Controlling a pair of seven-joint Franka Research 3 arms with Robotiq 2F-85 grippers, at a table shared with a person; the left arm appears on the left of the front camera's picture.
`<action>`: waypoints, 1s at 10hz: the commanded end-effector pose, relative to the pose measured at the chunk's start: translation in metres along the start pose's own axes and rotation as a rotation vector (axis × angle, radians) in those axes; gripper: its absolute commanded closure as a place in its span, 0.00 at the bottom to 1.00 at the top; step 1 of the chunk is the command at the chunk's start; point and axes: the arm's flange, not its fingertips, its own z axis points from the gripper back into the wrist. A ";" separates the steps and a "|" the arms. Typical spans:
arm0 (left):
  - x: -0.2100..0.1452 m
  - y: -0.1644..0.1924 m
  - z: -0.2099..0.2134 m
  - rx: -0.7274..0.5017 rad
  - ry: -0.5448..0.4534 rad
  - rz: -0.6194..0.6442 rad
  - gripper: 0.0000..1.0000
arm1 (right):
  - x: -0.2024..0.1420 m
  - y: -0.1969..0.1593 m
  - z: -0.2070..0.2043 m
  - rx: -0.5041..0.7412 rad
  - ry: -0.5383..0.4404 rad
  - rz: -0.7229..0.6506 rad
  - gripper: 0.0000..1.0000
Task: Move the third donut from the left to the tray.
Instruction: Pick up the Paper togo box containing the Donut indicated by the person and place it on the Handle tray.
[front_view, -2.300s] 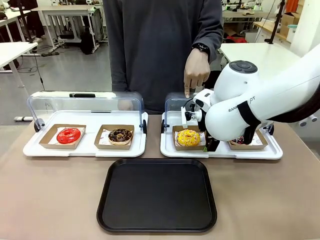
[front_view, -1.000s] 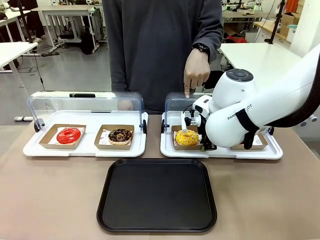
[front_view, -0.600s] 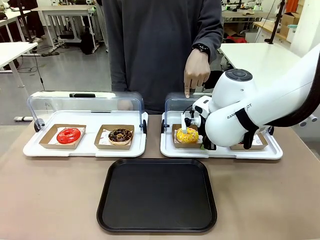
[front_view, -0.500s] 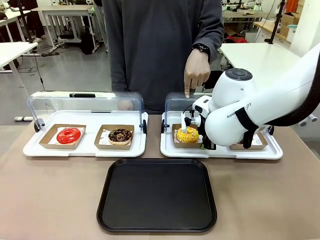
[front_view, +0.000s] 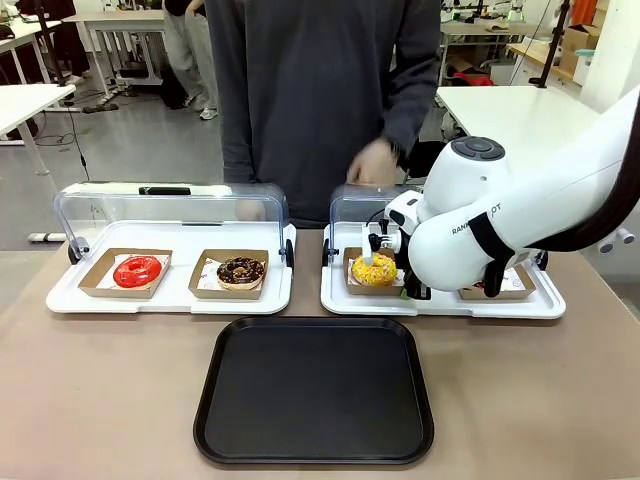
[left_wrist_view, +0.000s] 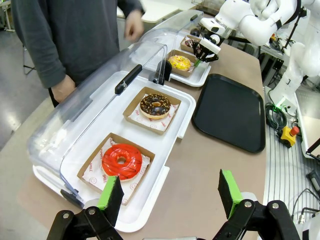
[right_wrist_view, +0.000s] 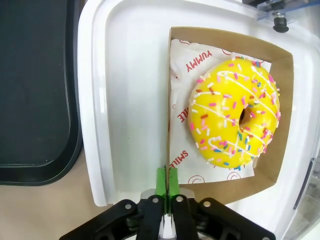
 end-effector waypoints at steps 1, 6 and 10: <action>0.001 -0.002 0.000 -0.003 0.003 0.002 0.00 | 0.000 0.000 0.001 -0.001 -0.001 -0.002 0.98; 0.001 -0.002 0.000 -0.003 0.003 0.002 0.00 | -0.004 0.022 0.067 -0.121 -0.026 -0.098 0.98; 0.001 -0.002 0.000 -0.003 0.003 0.002 0.00 | 0.016 0.066 0.122 -0.083 -0.033 -0.120 0.98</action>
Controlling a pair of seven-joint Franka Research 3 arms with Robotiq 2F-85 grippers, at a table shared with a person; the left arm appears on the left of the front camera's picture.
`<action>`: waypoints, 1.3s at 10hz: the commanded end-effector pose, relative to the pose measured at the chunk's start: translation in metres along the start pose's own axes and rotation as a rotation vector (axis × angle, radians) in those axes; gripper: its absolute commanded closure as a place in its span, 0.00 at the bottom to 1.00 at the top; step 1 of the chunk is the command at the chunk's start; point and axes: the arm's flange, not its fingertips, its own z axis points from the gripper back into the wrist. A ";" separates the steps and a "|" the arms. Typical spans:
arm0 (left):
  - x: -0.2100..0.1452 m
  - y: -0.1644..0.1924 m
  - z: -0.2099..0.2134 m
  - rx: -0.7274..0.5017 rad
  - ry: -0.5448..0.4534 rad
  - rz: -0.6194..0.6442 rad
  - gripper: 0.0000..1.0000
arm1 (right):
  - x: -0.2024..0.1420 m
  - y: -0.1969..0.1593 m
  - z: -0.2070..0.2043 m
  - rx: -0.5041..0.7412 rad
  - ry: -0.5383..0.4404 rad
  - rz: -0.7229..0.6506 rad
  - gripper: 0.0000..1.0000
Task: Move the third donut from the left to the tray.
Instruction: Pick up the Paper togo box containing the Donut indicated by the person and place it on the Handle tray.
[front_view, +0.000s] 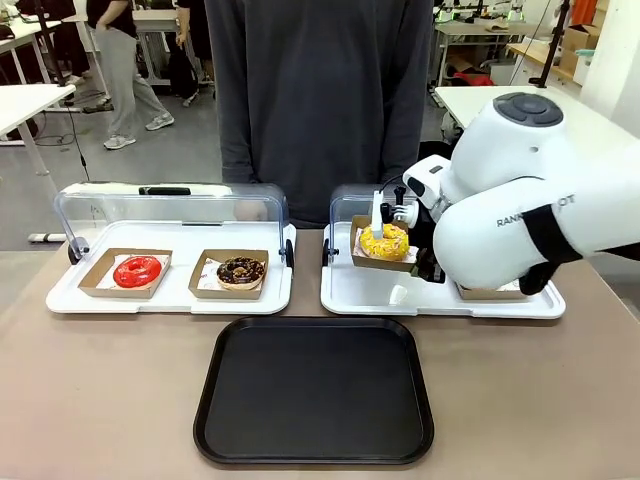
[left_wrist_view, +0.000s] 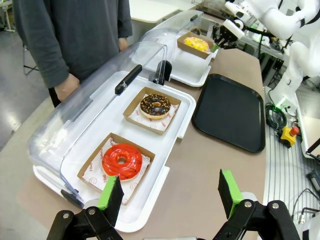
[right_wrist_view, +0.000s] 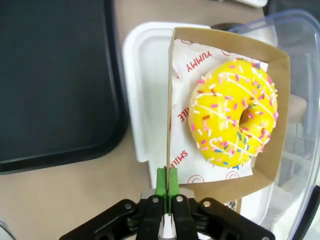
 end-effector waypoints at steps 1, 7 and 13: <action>0.001 -0.002 0.000 -0.004 0.003 0.002 0.00 | 0.015 0.028 0.026 0.030 0.017 -0.048 0.98; 0.001 -0.002 0.000 -0.004 0.003 0.002 0.00 | 0.085 0.114 0.037 0.074 0.053 -0.050 0.98; 0.001 -0.002 0.000 -0.004 0.003 0.002 0.00 | 0.132 0.181 -0.005 0.081 0.078 0.003 0.98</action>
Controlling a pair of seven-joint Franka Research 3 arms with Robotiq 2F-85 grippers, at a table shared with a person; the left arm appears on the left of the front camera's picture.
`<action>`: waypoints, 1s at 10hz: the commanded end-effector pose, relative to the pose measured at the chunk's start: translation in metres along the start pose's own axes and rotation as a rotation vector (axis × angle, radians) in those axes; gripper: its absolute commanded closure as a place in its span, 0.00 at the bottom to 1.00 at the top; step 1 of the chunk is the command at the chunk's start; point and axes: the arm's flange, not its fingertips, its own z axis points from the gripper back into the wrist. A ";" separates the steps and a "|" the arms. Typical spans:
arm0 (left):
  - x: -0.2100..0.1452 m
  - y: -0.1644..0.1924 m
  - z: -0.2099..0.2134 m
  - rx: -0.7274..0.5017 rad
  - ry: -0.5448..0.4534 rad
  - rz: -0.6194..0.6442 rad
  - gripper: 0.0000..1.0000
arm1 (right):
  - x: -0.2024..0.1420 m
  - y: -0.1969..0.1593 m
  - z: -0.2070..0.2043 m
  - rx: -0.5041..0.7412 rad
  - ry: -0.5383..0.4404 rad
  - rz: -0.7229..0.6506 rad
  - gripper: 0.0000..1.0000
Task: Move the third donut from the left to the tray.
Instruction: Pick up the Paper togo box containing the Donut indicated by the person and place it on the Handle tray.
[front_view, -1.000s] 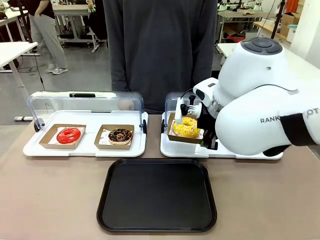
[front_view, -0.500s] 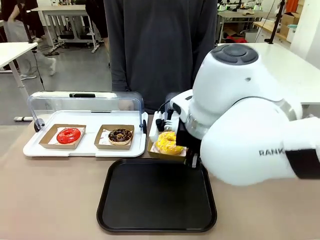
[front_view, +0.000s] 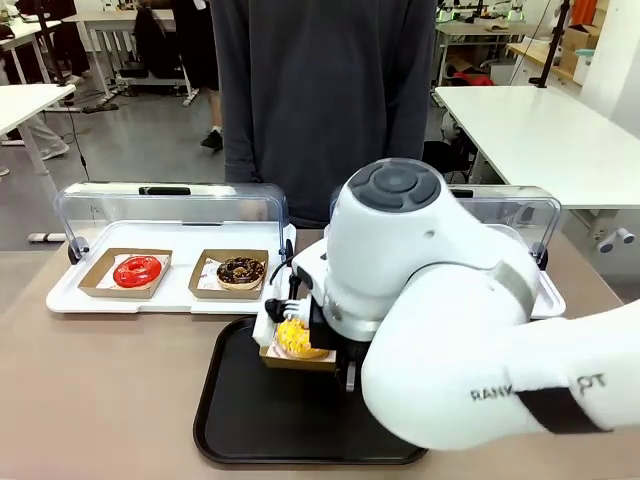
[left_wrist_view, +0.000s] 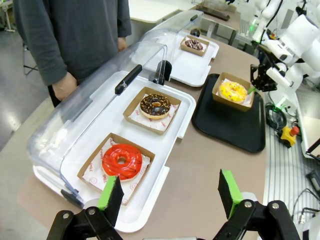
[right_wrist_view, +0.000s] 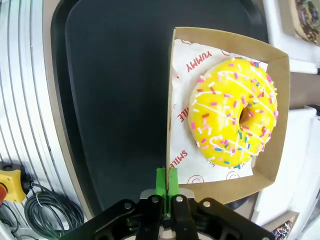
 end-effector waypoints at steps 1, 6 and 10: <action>0.001 -0.002 0.000 -0.004 0.003 0.002 0.00 | 0.014 0.006 -0.013 -0.039 0.004 -0.017 0.98; 0.001 -0.002 0.000 -0.004 0.003 0.002 0.00 | 0.015 0.019 -0.037 -0.023 0.006 0.028 0.98; 0.001 -0.002 0.000 -0.004 0.003 0.002 0.00 | 0.011 0.020 -0.045 0.000 0.005 0.035 0.98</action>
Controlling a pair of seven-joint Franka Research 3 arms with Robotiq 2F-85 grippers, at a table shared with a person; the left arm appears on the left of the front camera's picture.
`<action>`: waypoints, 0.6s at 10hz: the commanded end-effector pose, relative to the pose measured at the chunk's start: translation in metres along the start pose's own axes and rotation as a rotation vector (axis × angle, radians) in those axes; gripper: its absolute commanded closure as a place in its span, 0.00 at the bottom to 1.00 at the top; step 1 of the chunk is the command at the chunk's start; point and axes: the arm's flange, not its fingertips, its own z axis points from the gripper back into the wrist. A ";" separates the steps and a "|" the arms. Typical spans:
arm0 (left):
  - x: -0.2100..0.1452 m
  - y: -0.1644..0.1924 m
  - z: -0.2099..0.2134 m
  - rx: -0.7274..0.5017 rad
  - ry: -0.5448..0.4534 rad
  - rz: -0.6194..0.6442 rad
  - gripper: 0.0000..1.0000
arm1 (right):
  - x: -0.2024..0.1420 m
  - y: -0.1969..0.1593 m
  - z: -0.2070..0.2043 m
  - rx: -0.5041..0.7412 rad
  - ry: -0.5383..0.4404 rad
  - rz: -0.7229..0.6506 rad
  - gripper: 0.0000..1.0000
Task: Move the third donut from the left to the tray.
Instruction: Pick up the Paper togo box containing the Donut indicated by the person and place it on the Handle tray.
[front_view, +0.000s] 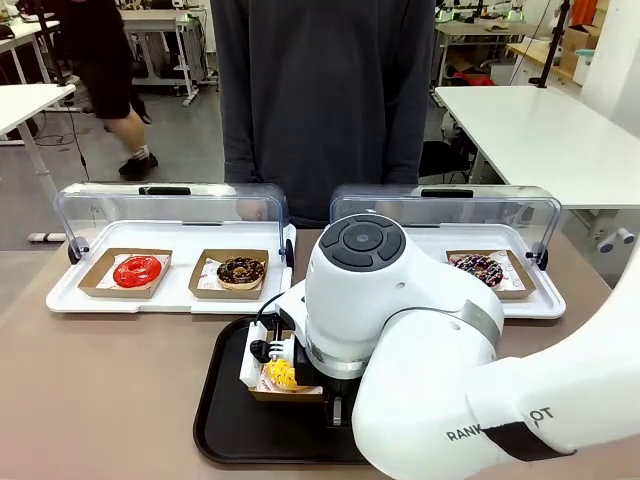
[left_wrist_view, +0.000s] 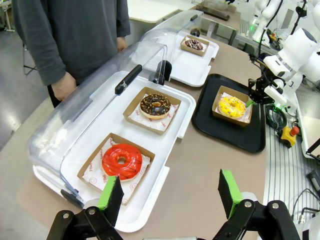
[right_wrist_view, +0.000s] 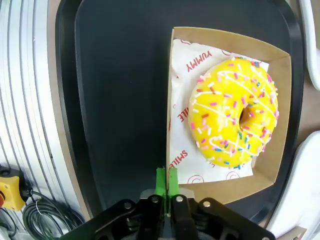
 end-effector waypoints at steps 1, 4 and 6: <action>0.001 -0.002 0.000 -0.004 0.003 0.002 0.00 | 0.001 0.000 -0.010 -0.012 -0.004 -0.006 0.98; 0.001 -0.002 0.000 -0.004 0.003 0.002 0.00 | 0.002 -0.004 -0.015 0.010 -0.009 -0.011 0.98; 0.001 -0.002 0.000 -0.004 0.003 0.002 0.00 | 0.001 -0.004 -0.014 0.003 -0.008 -0.015 0.40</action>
